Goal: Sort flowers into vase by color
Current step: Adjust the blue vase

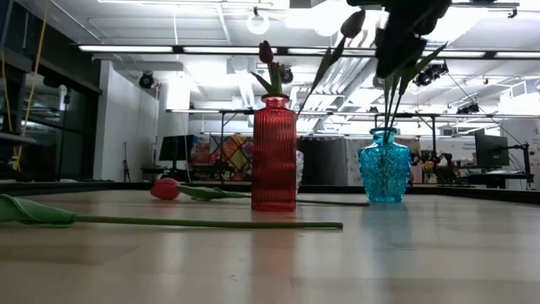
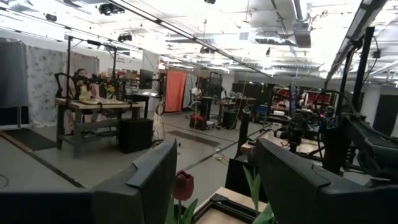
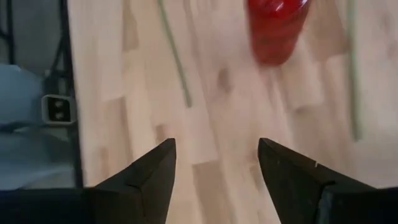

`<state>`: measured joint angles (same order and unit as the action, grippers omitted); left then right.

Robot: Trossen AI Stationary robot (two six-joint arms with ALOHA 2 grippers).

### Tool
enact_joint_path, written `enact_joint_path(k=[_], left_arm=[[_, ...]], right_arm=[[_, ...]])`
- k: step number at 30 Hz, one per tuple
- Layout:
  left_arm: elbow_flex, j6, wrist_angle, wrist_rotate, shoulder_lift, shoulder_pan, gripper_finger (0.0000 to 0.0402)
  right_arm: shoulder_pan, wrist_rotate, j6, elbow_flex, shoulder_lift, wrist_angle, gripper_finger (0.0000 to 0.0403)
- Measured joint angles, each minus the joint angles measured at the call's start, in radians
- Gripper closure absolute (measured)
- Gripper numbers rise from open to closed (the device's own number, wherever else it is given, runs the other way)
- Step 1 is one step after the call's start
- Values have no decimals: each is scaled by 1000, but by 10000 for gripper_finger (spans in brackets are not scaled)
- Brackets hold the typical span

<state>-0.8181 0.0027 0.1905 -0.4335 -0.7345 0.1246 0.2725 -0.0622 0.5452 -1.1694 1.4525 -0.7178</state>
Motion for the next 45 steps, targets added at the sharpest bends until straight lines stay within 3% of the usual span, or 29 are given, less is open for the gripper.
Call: enact_joint_path(k=[5,11,15,18,20,24,28,33,45], left_arm=[[0,14,-21,-16,0,0,195],[0,9,-110,-26,0,0,195],[0,-6,-129,-25,0,0,195],[0,-23,-128,-26,0,0,195],[0,-25,-129,-25,0,0,195],[0,-25,-128,-26,0,0,195],[0,-25,-128,-27,0,0,195],[0,-25,-127,-33,0,0,195],[0,-26,-133,-75,0,0,195]], right_arm=[[90,-42,110,0,0,-35,187],[279,65,359,70,-2,-102,207],[393,102,632,239,-1,152,250],[427,238,820,393,-1,463,283],[400,385,919,493,-1,637,308],[295,696,959,651,-1,868,384],[184,862,958,738,-1,932,394],[87,933,893,766,-1,937,401],[-75,812,709,766,-10,920,403]])
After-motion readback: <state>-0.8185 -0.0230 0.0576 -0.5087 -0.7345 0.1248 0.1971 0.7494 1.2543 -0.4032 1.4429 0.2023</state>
